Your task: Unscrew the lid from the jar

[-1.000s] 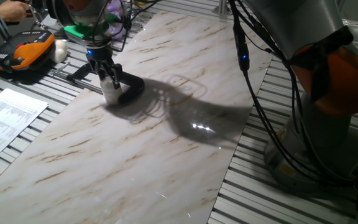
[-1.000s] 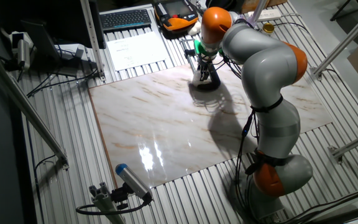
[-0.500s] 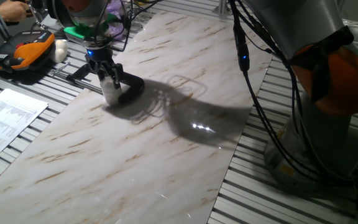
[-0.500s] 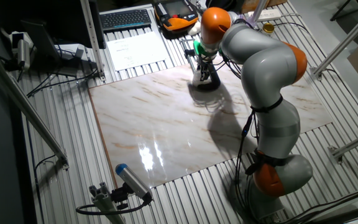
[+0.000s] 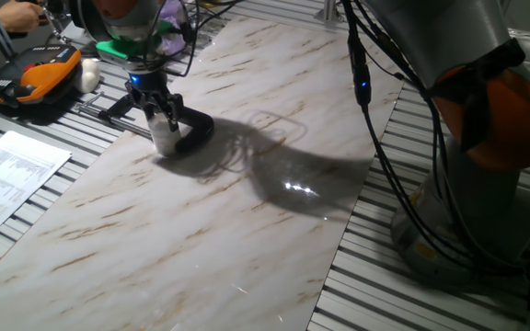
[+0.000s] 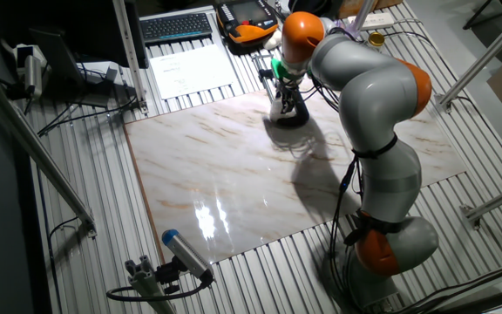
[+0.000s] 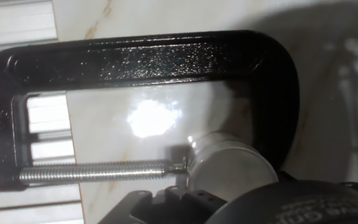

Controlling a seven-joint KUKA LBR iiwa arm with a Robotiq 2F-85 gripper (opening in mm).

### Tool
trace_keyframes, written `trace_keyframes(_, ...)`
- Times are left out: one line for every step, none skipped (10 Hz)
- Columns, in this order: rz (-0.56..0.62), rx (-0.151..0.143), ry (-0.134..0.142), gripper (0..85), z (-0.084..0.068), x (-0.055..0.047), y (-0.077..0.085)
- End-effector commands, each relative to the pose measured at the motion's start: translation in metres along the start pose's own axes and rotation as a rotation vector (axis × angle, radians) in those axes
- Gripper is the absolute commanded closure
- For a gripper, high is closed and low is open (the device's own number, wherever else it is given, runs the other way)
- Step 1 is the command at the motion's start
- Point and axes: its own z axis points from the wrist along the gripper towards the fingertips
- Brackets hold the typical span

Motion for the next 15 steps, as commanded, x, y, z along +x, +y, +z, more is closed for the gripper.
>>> trace_keyframes(-0.016, 0.000, -0.004, 34.0, 0.0005, 0.0000, -0.0003)
trace_keyframes(-0.027, -0.001, -0.005, 34.0, 0.0006, -0.0001, -0.0003)
trace_keyframes(-0.039, -0.001, -0.008, 34.0, 0.0004, -0.0001, -0.0003)
trace_keyframes(-0.050, -0.001, -0.011, 34.0, 0.0004, -0.0001, -0.0003)
trace_keyframes(-0.065, -0.001, -0.015, 34.0, 0.0004, -0.0001, -0.0004)
trace_keyframes(-0.087, -0.002, -0.020, 34.0, 0.0004, -0.0001, -0.0003)
trace_keyframes(-0.100, -0.003, -0.023, 34.0, 0.0005, -0.0001, -0.0002)
trace_keyframes(-0.117, -0.006, -0.024, 34.0, 0.0005, -0.0001, -0.0002)
trace_keyframes(-0.137, -0.007, -0.028, 34.0, 0.0009, 0.0000, -0.0001)
trace_keyframes(-0.159, -0.013, -0.027, 34.0, 0.0012, 0.0000, 0.0000)
trace_keyframes(-0.177, -0.012, -0.034, 34.0, 0.0011, 0.0000, 0.0000)
trace_keyframes(-0.196, -0.013, -0.038, 34.0, 0.0009, 0.0000, 0.0002)
trace_keyframes(-0.214, -0.016, -0.040, 34.0, 0.0008, 0.0001, 0.0004)
trace_keyframes(-0.239, -0.018, -0.045, 34.0, 0.0008, 0.0002, 0.0005)
trace_keyframes(-0.260, -0.020, -0.049, 34.0, 0.0008, 0.0001, 0.0007)
